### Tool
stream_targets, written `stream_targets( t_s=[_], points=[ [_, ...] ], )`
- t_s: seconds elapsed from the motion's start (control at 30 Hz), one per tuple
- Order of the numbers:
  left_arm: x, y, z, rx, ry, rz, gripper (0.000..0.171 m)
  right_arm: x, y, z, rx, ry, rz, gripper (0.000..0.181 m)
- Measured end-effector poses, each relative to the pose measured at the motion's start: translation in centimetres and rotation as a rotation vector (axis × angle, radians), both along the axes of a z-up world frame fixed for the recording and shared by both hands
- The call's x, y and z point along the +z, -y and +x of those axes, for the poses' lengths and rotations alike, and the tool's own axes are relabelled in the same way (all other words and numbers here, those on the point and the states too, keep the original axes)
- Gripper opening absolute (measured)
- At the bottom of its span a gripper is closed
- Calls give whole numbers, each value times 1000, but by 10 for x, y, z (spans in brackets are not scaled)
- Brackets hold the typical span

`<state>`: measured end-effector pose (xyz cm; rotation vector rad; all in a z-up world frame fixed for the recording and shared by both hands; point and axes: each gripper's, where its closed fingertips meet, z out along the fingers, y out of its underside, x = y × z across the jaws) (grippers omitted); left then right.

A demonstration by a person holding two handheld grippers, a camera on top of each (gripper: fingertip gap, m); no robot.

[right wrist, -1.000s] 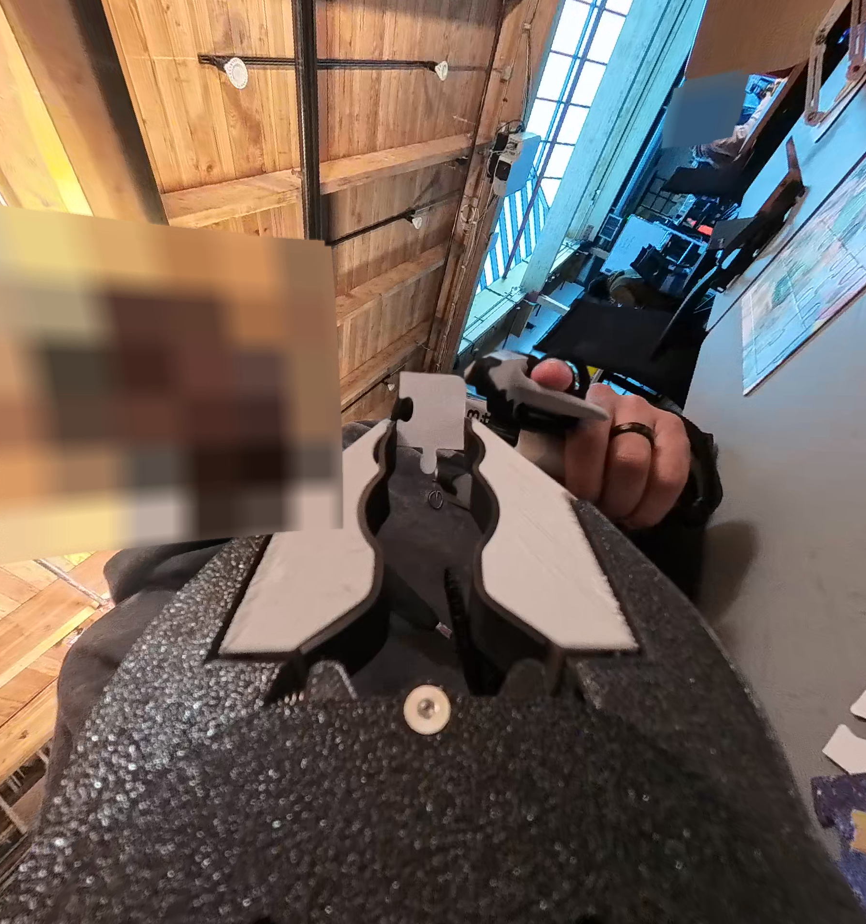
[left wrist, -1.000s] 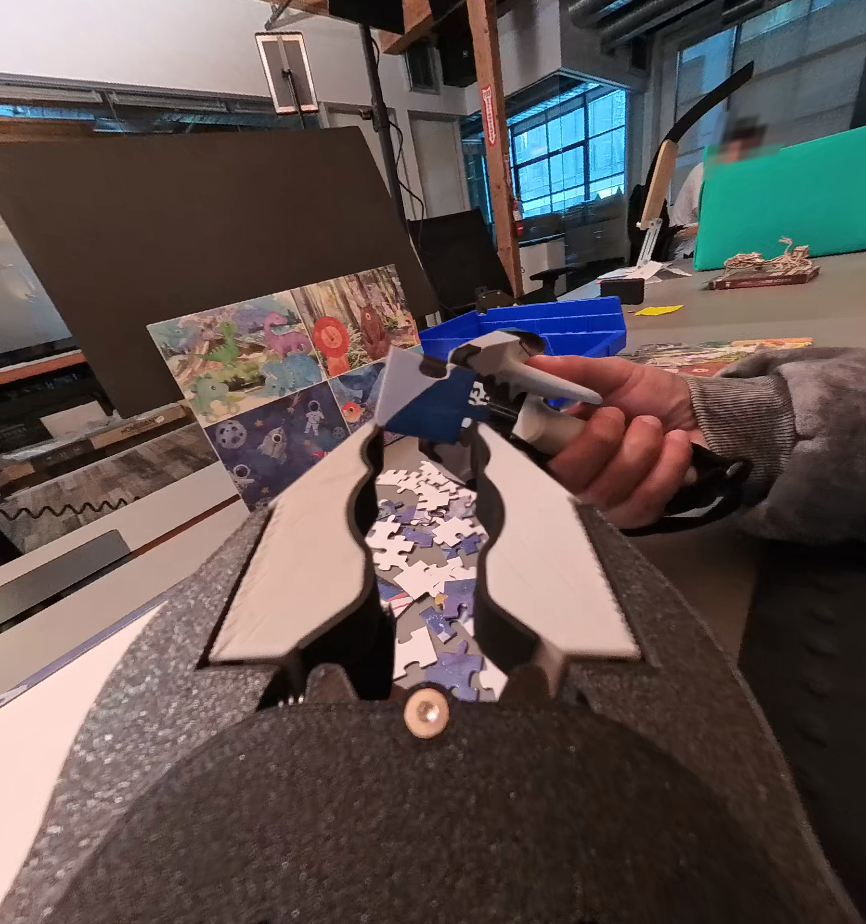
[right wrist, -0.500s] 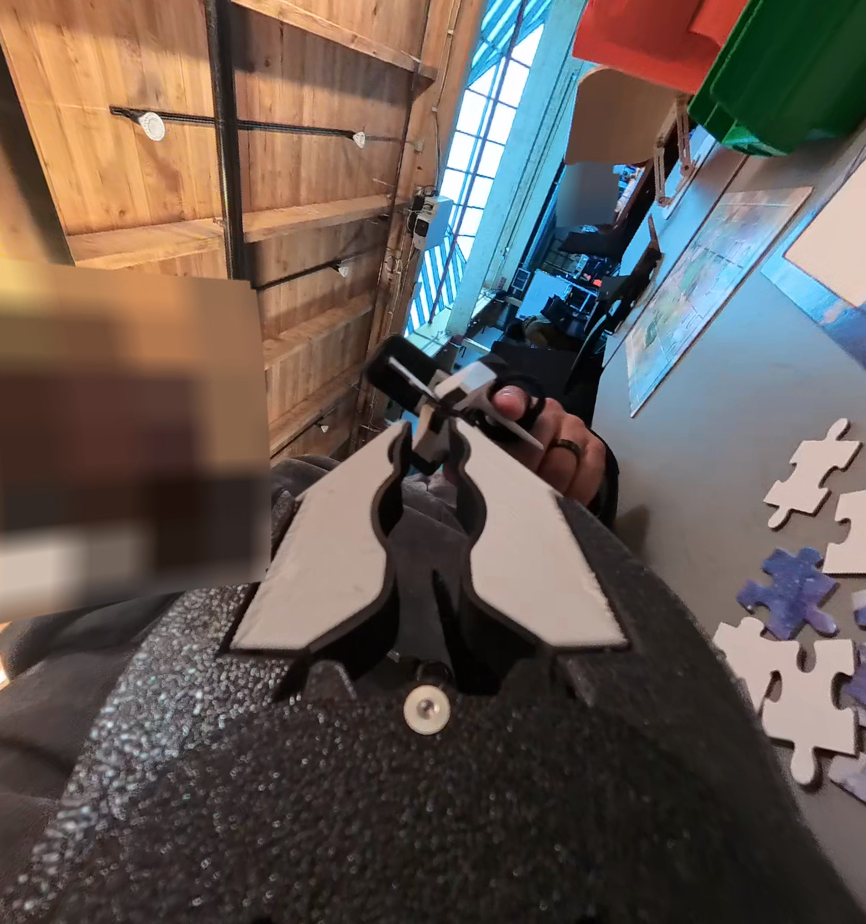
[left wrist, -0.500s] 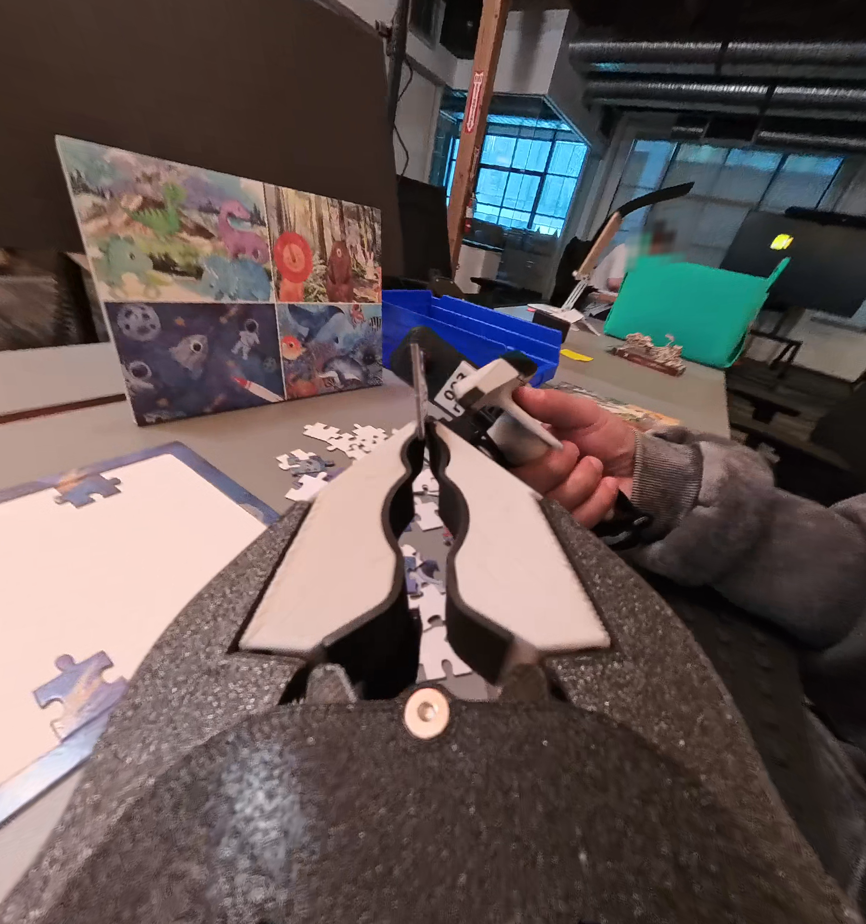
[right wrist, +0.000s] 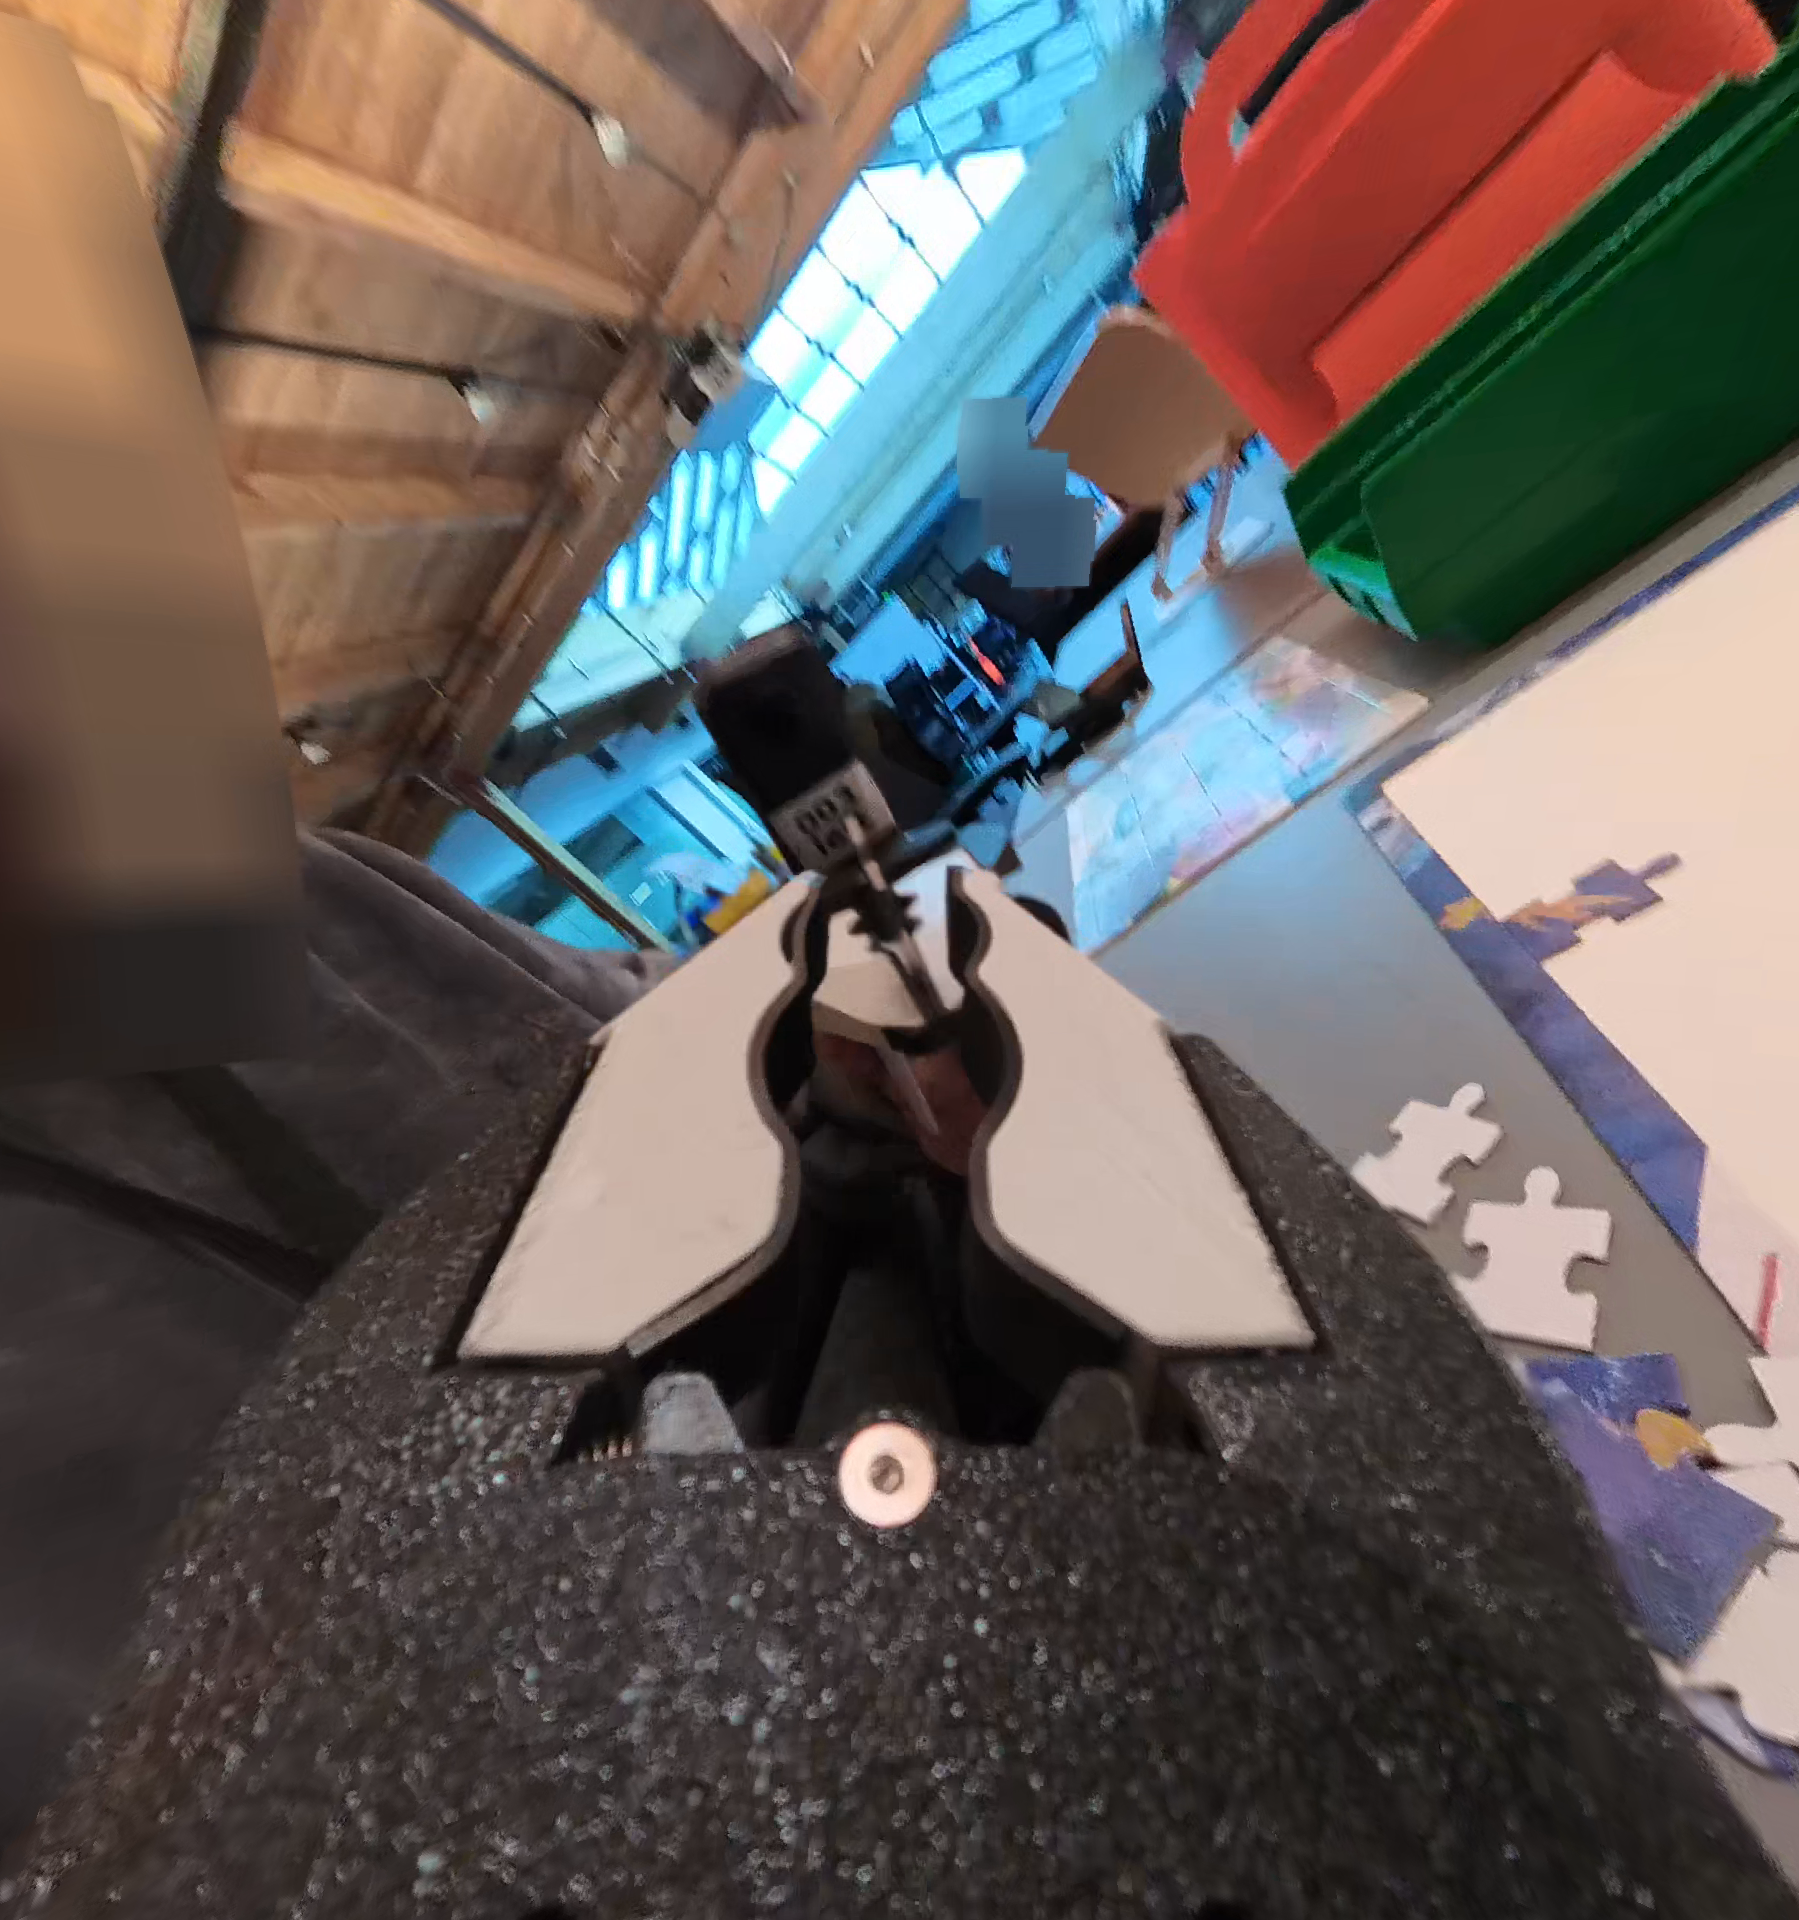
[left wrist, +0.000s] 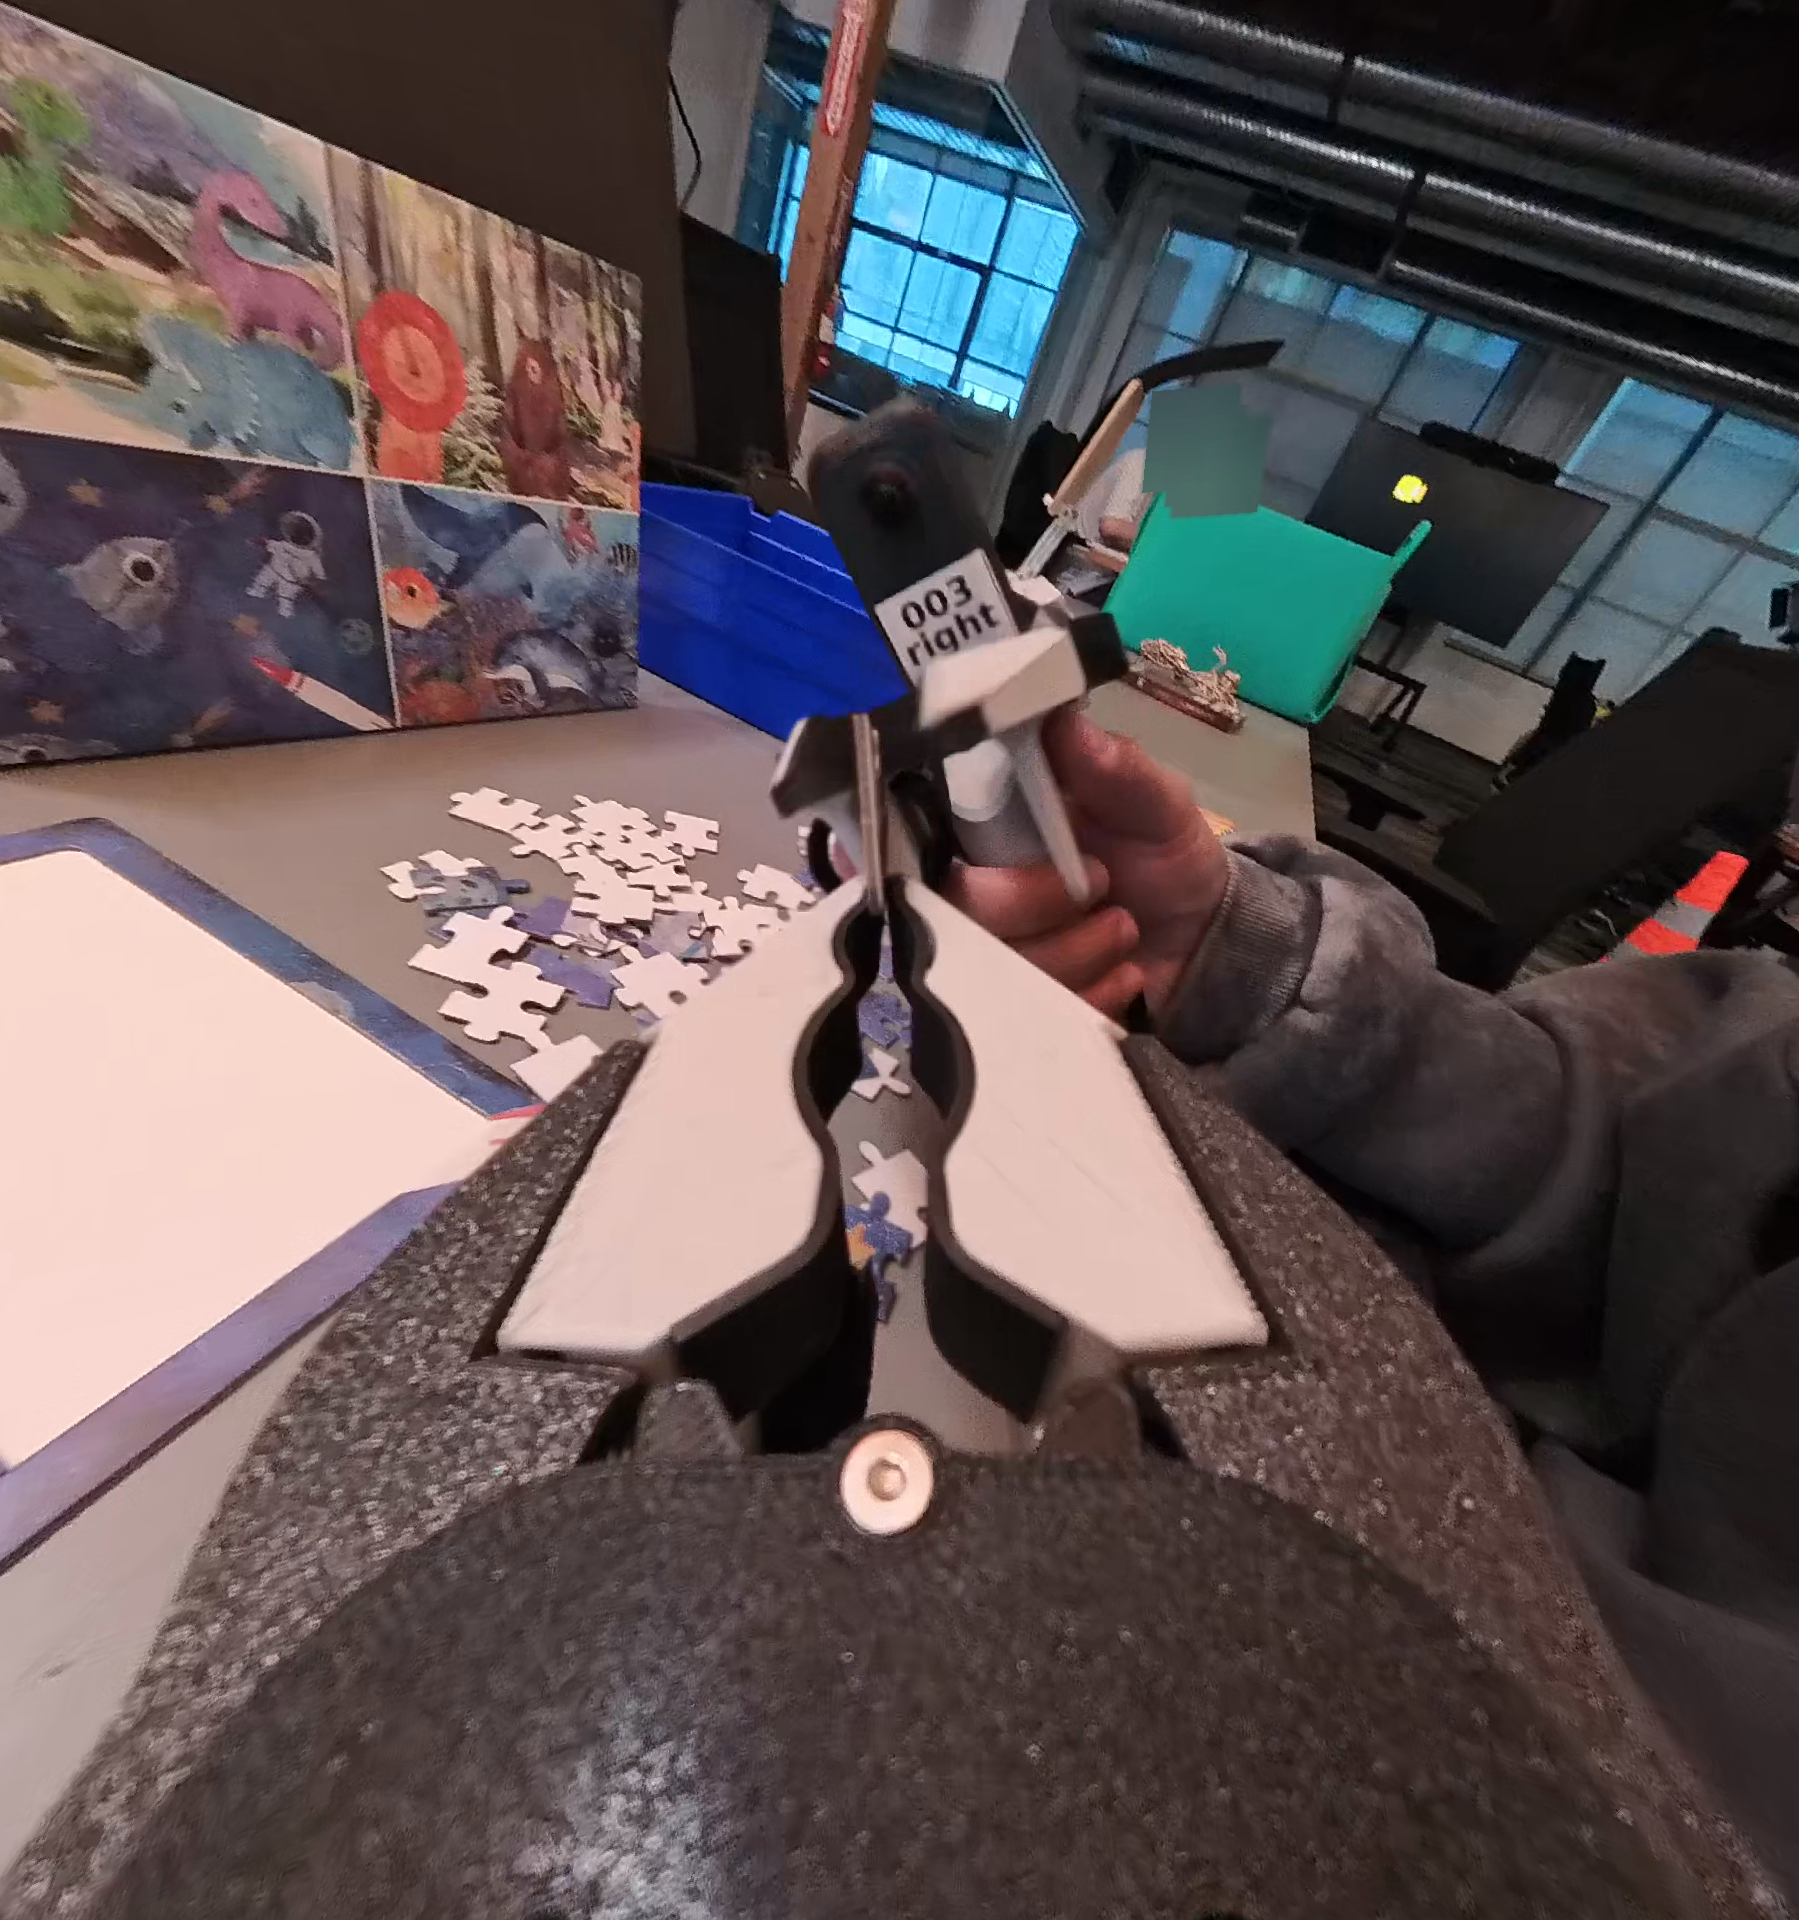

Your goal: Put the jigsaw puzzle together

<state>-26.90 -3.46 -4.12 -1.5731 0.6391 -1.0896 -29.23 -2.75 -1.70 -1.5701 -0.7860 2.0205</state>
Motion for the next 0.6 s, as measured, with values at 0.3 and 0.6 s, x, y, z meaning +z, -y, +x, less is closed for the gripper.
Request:
stream_targets(
  t_s=[0.3, 0.6],
  points=[
    [-2, -5, -5, 15, 8, -25, 2, -18, -2, 6, 12, 92, -5, 2],
    [10, -31, -39, 163, 151, -81, 0, -21, -27, 13, -109, 83, -54, 1]
  ],
)
